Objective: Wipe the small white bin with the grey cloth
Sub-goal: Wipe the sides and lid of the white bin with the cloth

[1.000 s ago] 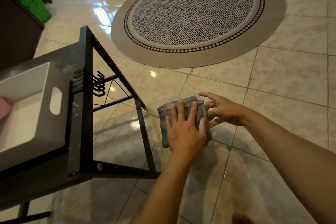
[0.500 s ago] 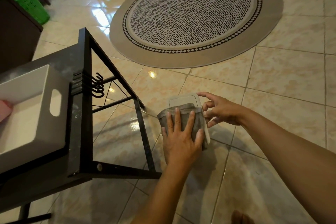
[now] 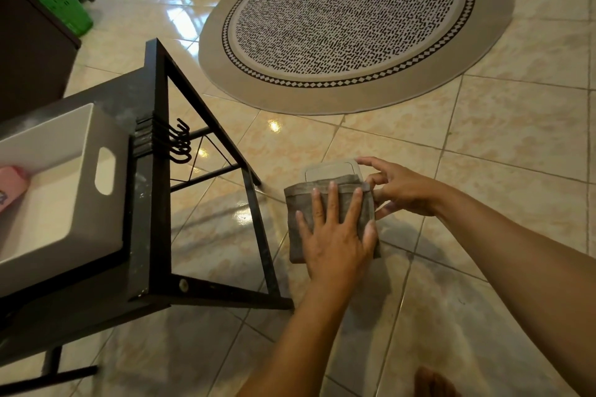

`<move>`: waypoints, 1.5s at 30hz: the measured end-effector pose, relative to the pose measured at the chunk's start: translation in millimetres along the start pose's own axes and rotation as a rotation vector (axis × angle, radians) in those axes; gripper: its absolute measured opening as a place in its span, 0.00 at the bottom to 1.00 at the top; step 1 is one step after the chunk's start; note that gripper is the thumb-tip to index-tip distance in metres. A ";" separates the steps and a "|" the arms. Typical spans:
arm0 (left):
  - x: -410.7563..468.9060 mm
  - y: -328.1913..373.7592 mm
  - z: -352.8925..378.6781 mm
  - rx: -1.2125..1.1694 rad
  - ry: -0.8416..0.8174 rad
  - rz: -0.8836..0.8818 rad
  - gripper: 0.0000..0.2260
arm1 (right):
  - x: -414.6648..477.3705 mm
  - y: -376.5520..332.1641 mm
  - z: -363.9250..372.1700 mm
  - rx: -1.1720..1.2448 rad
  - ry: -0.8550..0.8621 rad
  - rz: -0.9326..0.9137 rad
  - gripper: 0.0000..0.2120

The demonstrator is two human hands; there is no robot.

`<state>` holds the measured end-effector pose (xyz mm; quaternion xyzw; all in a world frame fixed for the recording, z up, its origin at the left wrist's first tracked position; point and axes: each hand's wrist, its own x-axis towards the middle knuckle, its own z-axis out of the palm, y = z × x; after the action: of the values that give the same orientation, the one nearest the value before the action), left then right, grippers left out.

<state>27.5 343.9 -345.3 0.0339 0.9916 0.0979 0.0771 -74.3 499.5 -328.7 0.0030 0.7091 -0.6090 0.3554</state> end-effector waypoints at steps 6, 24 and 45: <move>-2.7 -13.9 -3.8 -0.062 -0.026 -0.090 0.28 | 0.1 2.5 -1.8 0.026 0.009 -0.006 0.38; 28.1 1.4 -2.3 -0.008 0.015 -0.062 0.26 | 1.4 3.7 -1.7 0.010 -0.005 -0.009 0.38; 32.2 10.3 -22.5 -0.120 -0.033 -0.084 0.26 | 0.7 2.1 1.4 0.010 0.012 -0.005 0.38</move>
<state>-7.3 352.4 -326.2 -0.0107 0.9832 0.1532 0.0992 -73.2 498.4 -331.0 0.0065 0.7083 -0.6134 0.3493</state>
